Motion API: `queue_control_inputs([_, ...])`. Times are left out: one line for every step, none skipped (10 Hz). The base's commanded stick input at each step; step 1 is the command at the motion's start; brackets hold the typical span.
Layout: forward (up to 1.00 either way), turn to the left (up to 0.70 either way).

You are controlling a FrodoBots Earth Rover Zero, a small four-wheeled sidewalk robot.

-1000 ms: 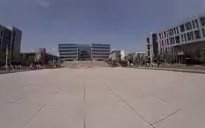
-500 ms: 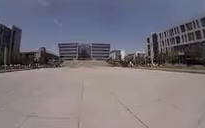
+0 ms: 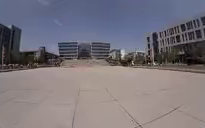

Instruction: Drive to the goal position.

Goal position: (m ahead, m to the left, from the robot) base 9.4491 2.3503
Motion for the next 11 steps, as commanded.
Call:
queue_control_inputs([0.7, 0.02])
queue_control_inputs([0.7, 0.02])
queue_control_inputs([0.7, 0.02])
queue_control_inputs([0.7, 0.02])
queue_control_inputs([0.7, 0.02])
queue_control_inputs([0.7, 0.02])
queue_control_inputs([0.7, 0.02])
queue_control_inputs([0.7, 0.02])
queue_control_inputs([0.7, 0.02])
queue_control_inputs([0.7, 0.02])
queue_control_inputs([0.7, 0.02])
